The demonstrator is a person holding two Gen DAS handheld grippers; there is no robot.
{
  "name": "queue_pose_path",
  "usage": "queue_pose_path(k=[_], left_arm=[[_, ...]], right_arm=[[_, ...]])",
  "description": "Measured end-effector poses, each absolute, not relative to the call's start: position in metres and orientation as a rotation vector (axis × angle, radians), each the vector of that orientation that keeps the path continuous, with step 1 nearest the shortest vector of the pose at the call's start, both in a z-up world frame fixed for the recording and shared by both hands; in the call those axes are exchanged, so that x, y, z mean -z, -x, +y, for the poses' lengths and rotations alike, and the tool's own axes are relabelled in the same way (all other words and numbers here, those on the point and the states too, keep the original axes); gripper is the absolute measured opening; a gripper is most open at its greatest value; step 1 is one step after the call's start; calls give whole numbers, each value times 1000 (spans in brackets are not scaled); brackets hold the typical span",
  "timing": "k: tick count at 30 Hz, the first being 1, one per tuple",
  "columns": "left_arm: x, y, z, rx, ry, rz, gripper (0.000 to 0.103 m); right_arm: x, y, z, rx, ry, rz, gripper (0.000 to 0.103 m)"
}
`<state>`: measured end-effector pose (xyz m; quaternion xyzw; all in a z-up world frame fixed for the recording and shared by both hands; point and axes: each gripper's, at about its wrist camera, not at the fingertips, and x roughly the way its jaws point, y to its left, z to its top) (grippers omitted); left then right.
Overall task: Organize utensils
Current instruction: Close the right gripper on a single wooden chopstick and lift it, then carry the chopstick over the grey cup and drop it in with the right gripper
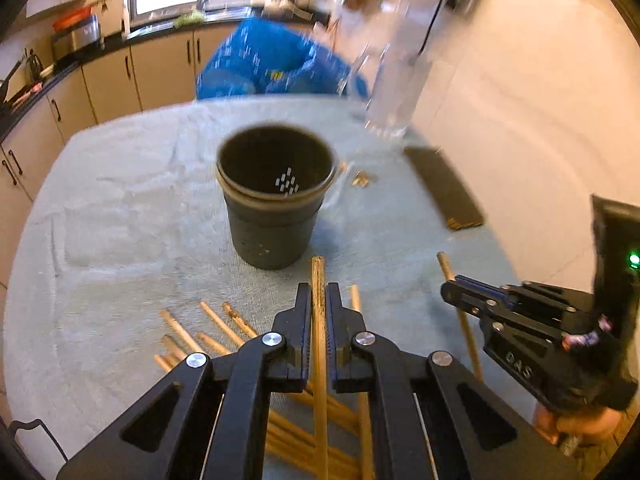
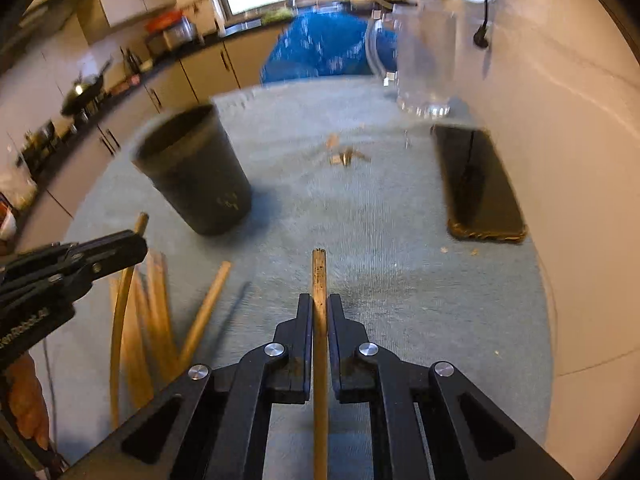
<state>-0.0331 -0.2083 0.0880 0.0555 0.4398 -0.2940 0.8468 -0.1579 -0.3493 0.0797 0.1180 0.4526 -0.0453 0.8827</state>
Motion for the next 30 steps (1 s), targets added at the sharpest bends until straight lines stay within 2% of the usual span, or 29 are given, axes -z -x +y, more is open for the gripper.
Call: queue_pose_path(k=[11, 17, 23, 30], left_arm=[[-170, 102, -139, 648, -21, 688, 6], [-198, 120, -117, 665, 32, 595, 6], [-235, 101, -108, 649, 101, 518, 6], [-272, 45, -126, 551, 141, 419, 6]], right_arm=[[-149, 221, -323, 64, -278, 713, 7], [-176, 236, -316, 45, -293, 636, 7], [-219, 226, -322, 42, -309, 512, 7], [-272, 175, -321, 12, -364, 313, 7]])
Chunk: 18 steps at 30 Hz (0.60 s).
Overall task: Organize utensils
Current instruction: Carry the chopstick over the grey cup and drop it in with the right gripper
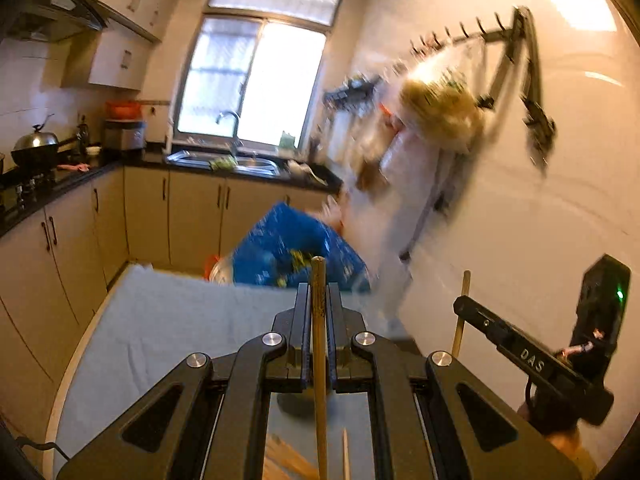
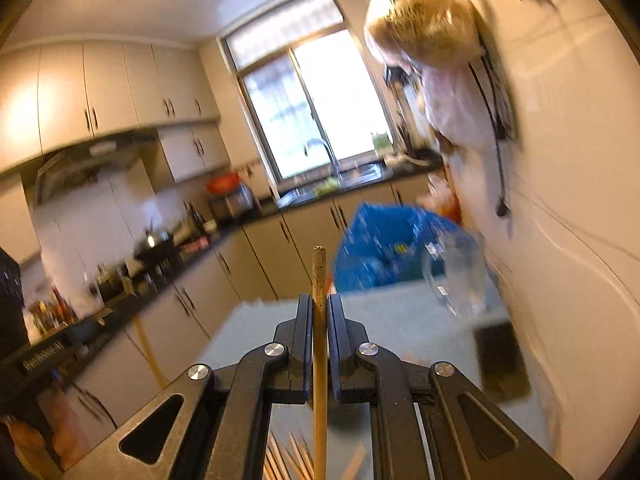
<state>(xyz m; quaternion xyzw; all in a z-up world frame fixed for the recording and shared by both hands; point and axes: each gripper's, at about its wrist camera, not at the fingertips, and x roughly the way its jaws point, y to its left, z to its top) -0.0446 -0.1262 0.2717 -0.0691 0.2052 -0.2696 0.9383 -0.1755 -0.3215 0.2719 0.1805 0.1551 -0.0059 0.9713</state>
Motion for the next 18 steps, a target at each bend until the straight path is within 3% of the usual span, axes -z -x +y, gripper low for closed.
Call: queue_pose_path(k=[8, 18], left_arm=[[-280, -27, -162, 456, 168, 328, 6], [-222, -102, -204, 455, 122, 451, 6]], right_arm=[[-287, 98, -314, 75, -349, 193, 7], [-229, 25, -320, 143, -306, 270, 8]])
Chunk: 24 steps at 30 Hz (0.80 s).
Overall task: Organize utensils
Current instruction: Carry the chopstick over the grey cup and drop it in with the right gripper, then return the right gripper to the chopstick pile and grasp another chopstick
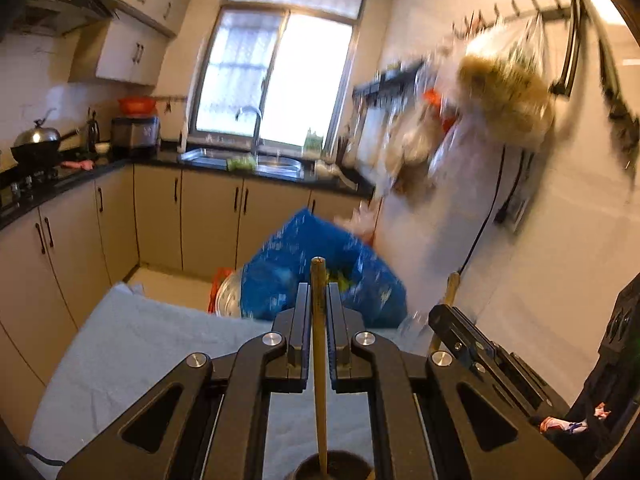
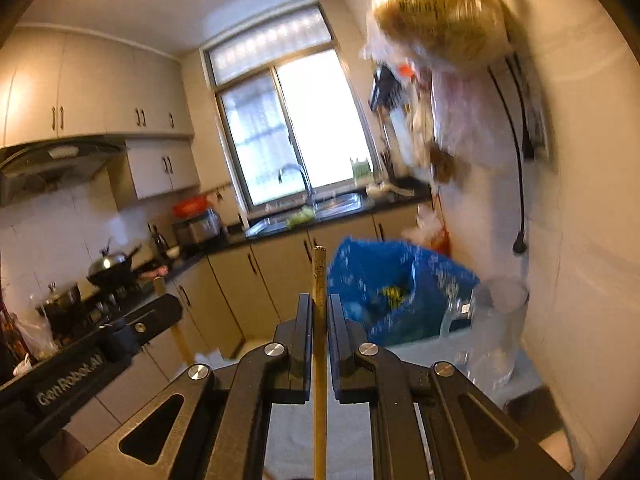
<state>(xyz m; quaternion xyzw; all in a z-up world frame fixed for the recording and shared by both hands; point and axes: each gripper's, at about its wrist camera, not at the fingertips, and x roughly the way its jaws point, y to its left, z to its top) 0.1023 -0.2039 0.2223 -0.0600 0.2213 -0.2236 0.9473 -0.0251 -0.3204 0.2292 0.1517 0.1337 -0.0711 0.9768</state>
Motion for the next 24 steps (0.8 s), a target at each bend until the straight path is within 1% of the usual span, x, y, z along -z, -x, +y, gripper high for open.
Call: queue_pose_path(k=[6, 7, 8, 9, 10, 11, 12, 14, 16, 17, 18, 21, 24], left_arm=[[-195, -112, -204, 451, 104, 533, 7], [-194, -110, -204, 454, 101, 539, 9], [-194, -109, -203, 457, 98, 546, 17], [-195, -106, -201, 459, 98, 548, 29], [-197, -102, -199, 458, 99, 544, 35], [-200, -96, -195, 450, 103, 530, 41], [-202, -91, -192, 443, 105, 520, 43], [-208, -79, -183, 446, 105, 509, 44], [-213, -67, -174, 447, 102, 509, 44], [-215, -58, -165, 443, 103, 506, 46], [-216, -51, -159, 439, 104, 505, 49], [-215, -27, -134, 415, 109, 501, 57], [-200, -4, -110, 380, 92, 524, 60]], right_arm=[[-190, 16, -333, 122, -361, 379, 8], [-187, 16, -334, 119, -362, 394, 8], [-184, 17, -335, 118, -362, 402, 8], [-183, 18, -335, 117, -361, 410, 12], [-182, 19, -335, 117, -359, 418, 15], [-182, 20, -334, 114, -361, 422, 24], [-183, 23, -334, 112, -365, 422, 32], [-187, 30, -334, 110, -373, 417, 39], [-193, 41, -334, 107, -371, 412, 40], [-197, 48, -332, 103, -372, 410, 42], [-199, 56, -332, 99, -376, 409, 47], [-200, 85, -331, 86, -382, 420, 59], [-188, 114, -326, 86, -357, 481, 61]])
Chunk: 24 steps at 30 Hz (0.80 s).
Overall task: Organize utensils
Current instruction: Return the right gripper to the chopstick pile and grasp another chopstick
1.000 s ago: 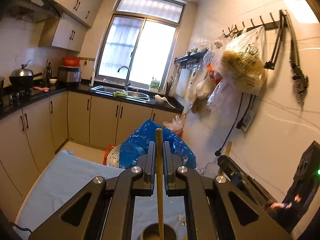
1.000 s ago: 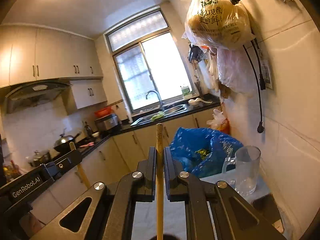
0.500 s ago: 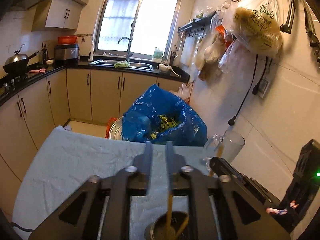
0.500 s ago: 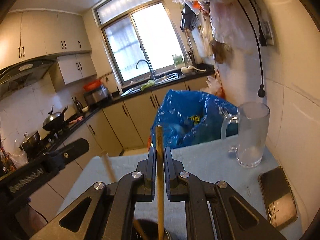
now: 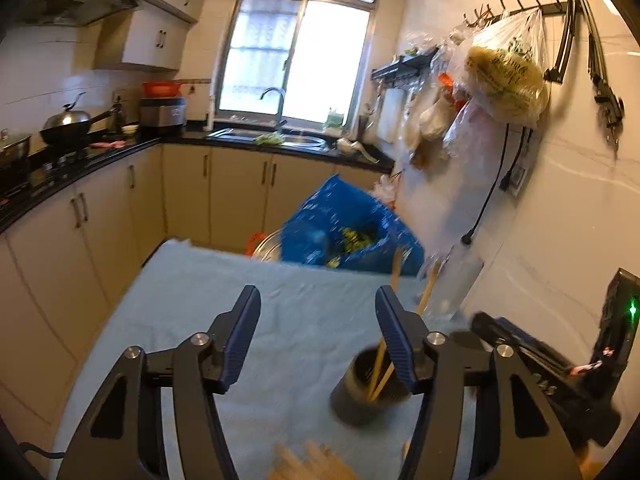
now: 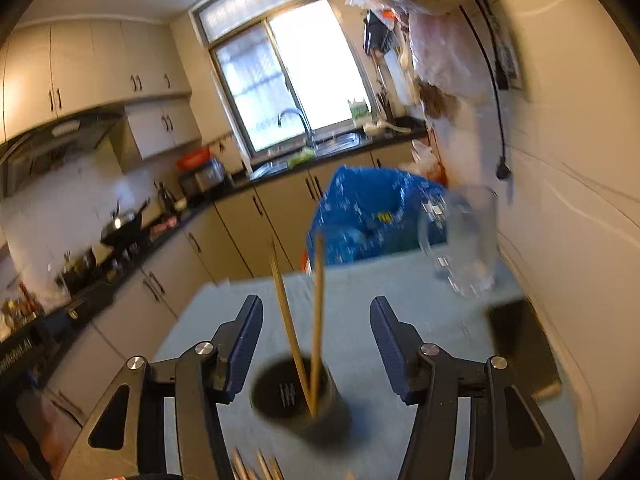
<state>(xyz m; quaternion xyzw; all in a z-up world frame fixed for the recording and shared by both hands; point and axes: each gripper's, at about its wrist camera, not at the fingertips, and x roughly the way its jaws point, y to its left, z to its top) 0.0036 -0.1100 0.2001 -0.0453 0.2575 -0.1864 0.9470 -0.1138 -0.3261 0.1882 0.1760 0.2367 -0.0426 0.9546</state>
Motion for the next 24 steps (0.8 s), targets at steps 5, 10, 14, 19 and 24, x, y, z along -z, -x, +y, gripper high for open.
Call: queue_pose_path(k=[5, 10, 14, 19, 24], left_arm=[[-152, 24, -83, 361, 88, 654, 60], [-98, 40, -67, 347, 124, 806, 60], [-64, 48, -66, 374, 143, 920, 60], [-39, 50, -78, 370, 102, 983, 51], [-17, 40, -100, 349, 46, 1052, 35]], right_arm=[[-136, 146, -312, 42, -316, 673, 61], [-83, 172, -290, -47, -292, 840, 61], [-65, 192, -276, -77, -246, 885, 60], [-66, 219, -267, -112, -214, 870, 57], [-63, 224, -256, -122, -205, 871, 56]])
